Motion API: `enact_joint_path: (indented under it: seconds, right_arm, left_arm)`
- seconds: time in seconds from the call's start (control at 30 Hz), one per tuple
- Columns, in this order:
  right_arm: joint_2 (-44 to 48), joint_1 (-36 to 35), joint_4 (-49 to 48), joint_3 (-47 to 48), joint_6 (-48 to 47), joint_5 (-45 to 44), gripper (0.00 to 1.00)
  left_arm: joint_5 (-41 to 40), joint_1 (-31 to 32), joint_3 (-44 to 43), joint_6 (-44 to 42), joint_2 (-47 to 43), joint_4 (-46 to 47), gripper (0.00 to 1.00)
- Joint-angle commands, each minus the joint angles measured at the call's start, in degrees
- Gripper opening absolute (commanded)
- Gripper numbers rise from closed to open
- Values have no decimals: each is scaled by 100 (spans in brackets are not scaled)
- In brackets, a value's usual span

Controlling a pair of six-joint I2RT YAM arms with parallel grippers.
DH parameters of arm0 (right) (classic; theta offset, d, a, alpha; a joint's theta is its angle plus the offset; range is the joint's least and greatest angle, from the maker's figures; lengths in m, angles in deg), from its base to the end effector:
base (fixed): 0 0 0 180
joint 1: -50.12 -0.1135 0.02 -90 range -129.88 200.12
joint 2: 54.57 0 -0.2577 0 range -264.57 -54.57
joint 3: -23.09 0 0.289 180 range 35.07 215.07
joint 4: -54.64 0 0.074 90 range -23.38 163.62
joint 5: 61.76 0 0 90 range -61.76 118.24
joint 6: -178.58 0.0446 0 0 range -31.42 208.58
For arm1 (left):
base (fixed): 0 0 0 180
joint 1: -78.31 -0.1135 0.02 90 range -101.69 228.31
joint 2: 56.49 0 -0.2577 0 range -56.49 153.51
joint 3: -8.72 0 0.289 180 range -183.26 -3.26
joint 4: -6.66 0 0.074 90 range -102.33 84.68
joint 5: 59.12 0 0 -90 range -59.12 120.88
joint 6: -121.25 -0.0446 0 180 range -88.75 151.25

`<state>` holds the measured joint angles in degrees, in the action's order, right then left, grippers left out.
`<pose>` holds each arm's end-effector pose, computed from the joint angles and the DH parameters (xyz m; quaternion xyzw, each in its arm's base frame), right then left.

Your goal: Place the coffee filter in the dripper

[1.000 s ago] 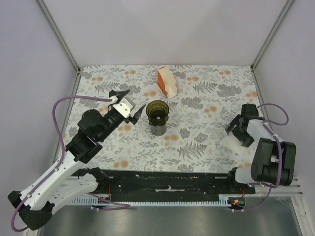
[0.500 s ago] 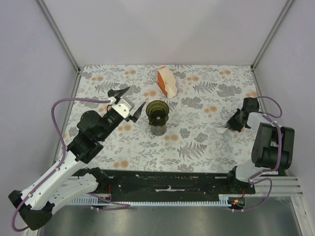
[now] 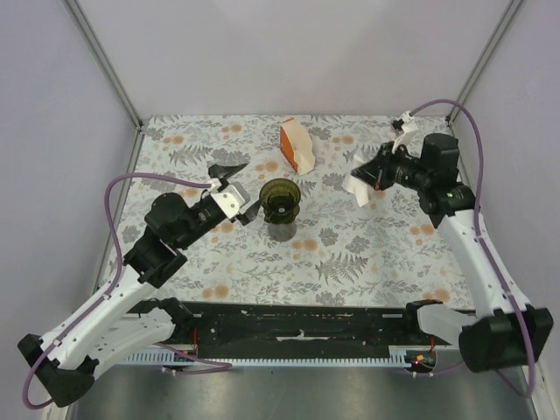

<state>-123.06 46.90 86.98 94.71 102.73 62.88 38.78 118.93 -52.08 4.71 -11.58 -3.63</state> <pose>0.3088 0.0428 0.3150 -0.0715 0.8340 0.3268 0.4387 0.1729 -0.1564 0.3861 0.4132 0.5301 -0.1365 0.7278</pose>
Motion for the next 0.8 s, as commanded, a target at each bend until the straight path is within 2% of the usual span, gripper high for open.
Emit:
enact_joint_path:
  seconds: [0.0,0.07,0.13,0.23,0.37,0.5,0.6,0.77]
  right_arm:
    - [950,-871,-1187,496,-721,1975,0]
    - [1249,-1100,-1988,374,-546,2275,0]
    - [1382,-1259,-2893,294,-388,2617,0]
    - [1321,-1452,-3406,574,-290,3153,0]
    - [1049,-1769,-3364,1075,-491,3733,0]
    - [917,-1831,-3354,1383,-615,3954,0]
    - [872,-1866,-3284,1577,-677,4007,0]
    - [478,-2076,-3555,1902,-537,4016,0]
  left_arm:
    - [835,-19,-110,-448,62,-37,82]
    - [1142,-19,-259,-605,141,-143,82]
    - [1676,-19,-373,-1139,168,-554,84]
    - [2066,-10,-601,-1582,264,-635,86]
    - [2197,-10,-1172,-741,571,-731,90]
    - [2601,-10,-1893,236,896,-1696,88]
    - [2682,-54,-2437,483,1090,-2260,85]
    - [3208,-89,-3860,1404,1730,-3121,86]
